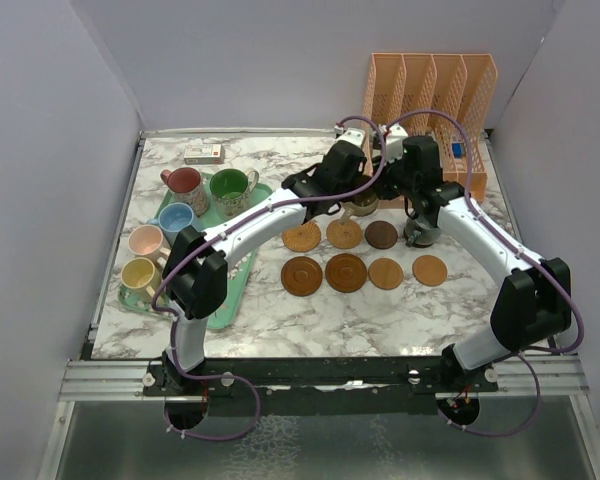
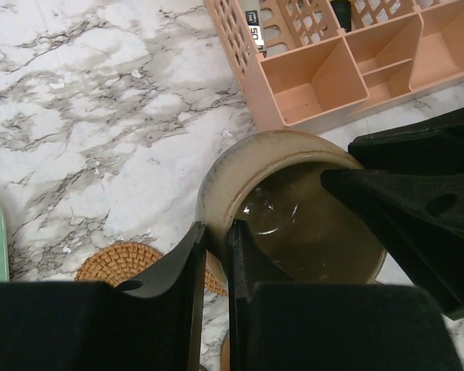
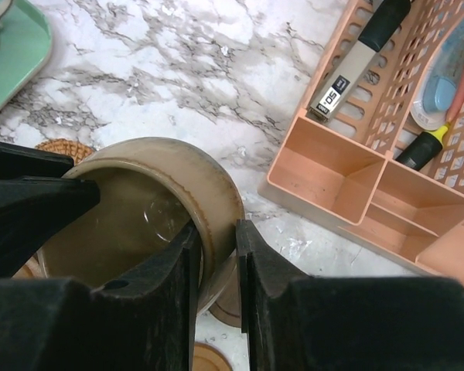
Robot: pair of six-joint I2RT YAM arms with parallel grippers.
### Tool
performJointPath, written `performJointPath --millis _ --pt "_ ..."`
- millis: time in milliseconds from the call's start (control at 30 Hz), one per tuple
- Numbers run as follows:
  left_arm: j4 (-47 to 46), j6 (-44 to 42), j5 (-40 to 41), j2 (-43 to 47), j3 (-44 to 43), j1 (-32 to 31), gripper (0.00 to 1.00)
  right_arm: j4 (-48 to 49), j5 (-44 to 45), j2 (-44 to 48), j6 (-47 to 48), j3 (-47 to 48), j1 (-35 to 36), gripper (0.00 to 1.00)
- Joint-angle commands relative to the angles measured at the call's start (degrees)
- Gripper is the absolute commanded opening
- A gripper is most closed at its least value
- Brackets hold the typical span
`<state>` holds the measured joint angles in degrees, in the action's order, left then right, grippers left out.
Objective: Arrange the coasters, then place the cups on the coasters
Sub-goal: Place the cup on the coaster.
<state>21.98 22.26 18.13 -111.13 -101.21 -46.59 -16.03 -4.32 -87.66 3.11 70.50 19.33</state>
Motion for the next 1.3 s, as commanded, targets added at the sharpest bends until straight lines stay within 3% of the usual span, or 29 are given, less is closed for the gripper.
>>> performJointPath --millis 0,300,733,900,1133,1267 --pt "-7.03 -2.69 -10.73 7.94 0.8 -0.69 0.0 0.31 6.75 -0.47 3.51 -1.29 -1.18 0.01" --pt "-9.85 -4.24 -19.96 10.93 4.19 -0.5 0.19 -0.06 7.71 2.45 5.03 -2.97 -1.14 0.01" --pt "-11.85 -9.95 -21.03 16.93 9.91 0.3 0.27 -7.45 6.78 7.53 6.17 -4.1 -1.25 0.01" --pt "-11.72 -19.95 -20.57 20.58 13.82 1.18 0.41 -12.07 5.72 12.04 7.36 -5.46 -1.23 0.01" --pt "-11.95 -34.51 -18.29 26.95 23.3 3.57 0.73 -17.83 7.69 20.73 10.02 -8.96 -1.64 0.01" --pt "-12.67 -38.45 -12.67 28.14 26.7 4.93 0.8 -21.56 9.17 25.54 11.54 -11.34 -2.96 0.01"
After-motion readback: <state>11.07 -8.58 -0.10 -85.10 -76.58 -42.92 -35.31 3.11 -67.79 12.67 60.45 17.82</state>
